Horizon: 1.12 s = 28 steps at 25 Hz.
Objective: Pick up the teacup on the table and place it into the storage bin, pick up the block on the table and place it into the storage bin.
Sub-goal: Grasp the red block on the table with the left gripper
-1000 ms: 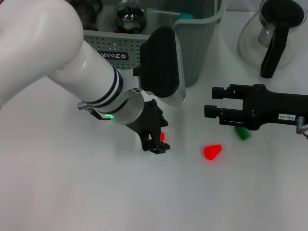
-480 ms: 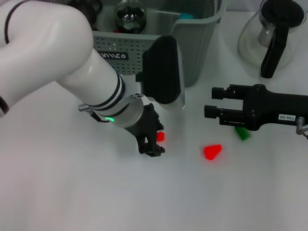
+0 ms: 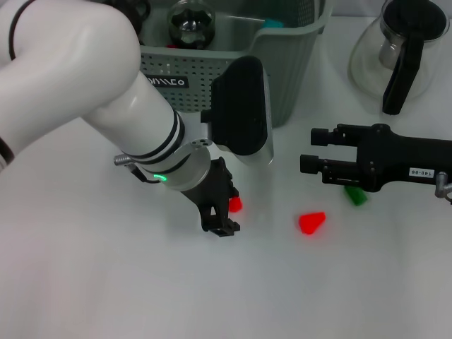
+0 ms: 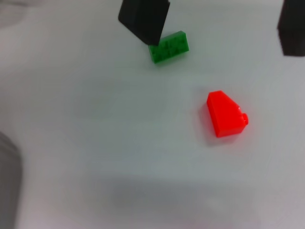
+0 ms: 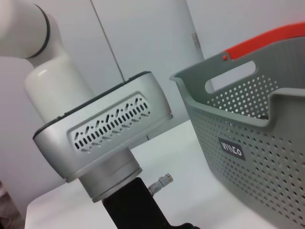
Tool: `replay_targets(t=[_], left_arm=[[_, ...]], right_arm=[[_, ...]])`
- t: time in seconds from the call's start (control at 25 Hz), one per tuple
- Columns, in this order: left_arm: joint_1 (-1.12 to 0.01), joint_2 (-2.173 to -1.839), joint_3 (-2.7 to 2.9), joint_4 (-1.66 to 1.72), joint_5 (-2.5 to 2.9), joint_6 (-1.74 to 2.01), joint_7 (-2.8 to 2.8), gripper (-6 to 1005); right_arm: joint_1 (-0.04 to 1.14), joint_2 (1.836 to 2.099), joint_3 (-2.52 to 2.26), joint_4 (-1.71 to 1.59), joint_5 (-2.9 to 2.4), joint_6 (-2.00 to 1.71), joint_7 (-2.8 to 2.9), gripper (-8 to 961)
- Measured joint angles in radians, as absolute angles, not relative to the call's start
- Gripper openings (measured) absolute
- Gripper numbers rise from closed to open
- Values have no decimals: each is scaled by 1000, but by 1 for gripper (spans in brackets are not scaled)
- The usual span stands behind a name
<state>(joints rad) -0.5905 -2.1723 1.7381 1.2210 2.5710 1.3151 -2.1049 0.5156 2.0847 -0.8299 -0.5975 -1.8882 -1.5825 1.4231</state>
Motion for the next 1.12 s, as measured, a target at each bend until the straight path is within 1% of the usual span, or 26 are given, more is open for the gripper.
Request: replay_targets(t=[0.72, 0.96, 1.12], left_arm=[[-592, -2175, 1738, 1198, 2570, 1272, -2118, 515], [-602, -2173, 1732, 1192, 2569, 1258, -2153, 498], [-621, -2173, 1731, 1164, 2569, 1256, -2162, 328]], right_arm=[[521, 2085, -830, -597, -1888, -1580, 1424, 674], [517, 2085, -830, -597, -1888, -1580, 1423, 675], [516, 2085, -830, -597, -1888, -1580, 1421, 675]])
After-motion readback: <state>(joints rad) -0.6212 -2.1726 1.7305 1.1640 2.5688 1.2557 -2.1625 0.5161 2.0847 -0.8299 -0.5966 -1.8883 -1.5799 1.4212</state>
